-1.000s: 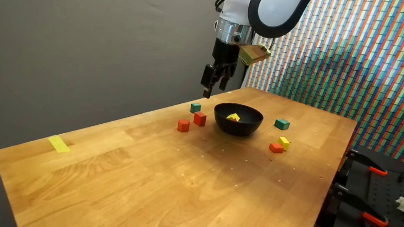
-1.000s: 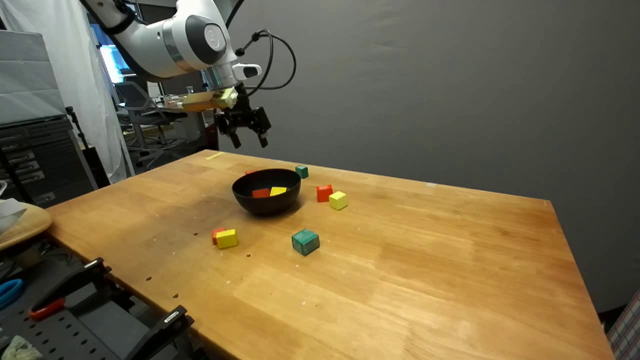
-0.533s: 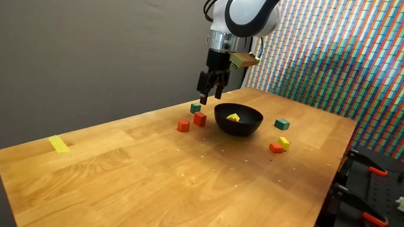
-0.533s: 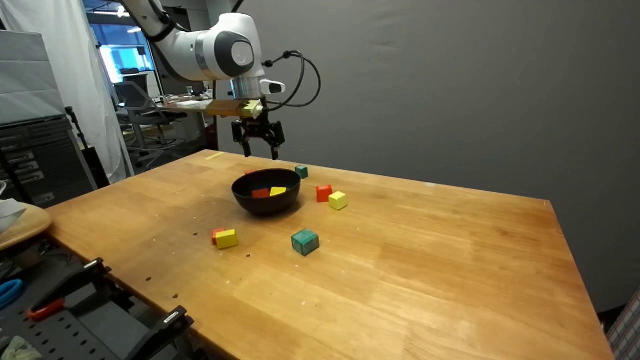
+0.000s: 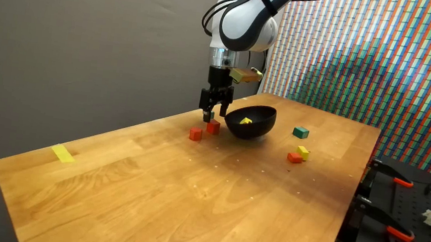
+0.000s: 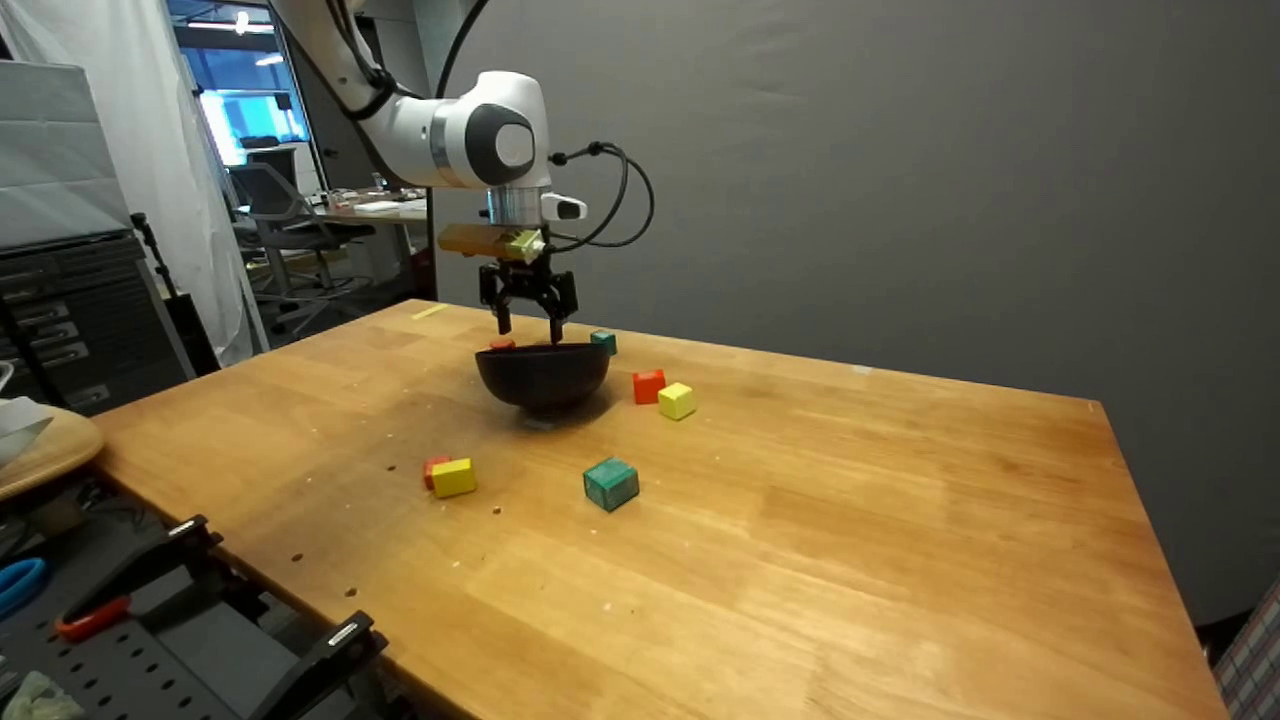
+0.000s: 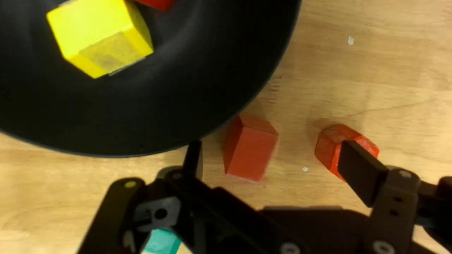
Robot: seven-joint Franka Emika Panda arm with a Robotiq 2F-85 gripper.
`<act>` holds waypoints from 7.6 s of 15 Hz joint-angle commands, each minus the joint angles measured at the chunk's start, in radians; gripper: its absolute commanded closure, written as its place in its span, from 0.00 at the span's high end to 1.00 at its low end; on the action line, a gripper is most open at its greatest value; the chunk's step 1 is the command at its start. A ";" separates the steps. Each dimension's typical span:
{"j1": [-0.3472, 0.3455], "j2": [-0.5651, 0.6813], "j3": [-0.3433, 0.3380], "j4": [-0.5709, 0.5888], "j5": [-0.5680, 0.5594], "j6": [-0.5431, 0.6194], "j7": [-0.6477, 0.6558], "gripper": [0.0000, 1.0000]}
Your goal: Pick up all the cube boxes on the table and put them inside the bowl
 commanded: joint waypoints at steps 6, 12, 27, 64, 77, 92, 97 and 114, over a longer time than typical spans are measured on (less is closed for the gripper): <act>-0.010 0.028 -0.009 0.039 0.029 0.000 0.017 0.28; -0.021 0.018 -0.013 0.018 0.052 0.023 0.048 0.08; -0.061 -0.375 -0.079 -0.373 0.109 0.263 0.142 0.08; -0.028 -0.156 -0.105 -0.133 -0.015 0.278 0.162 1.00; -0.059 0.181 -0.064 0.404 0.080 -0.148 0.133 1.00; -0.009 0.297 -0.131 0.488 0.034 -0.116 0.242 0.42; -0.014 0.250 -0.153 0.444 0.026 -0.100 0.253 0.04; -0.026 0.202 -0.127 0.339 0.052 -0.062 0.248 1.00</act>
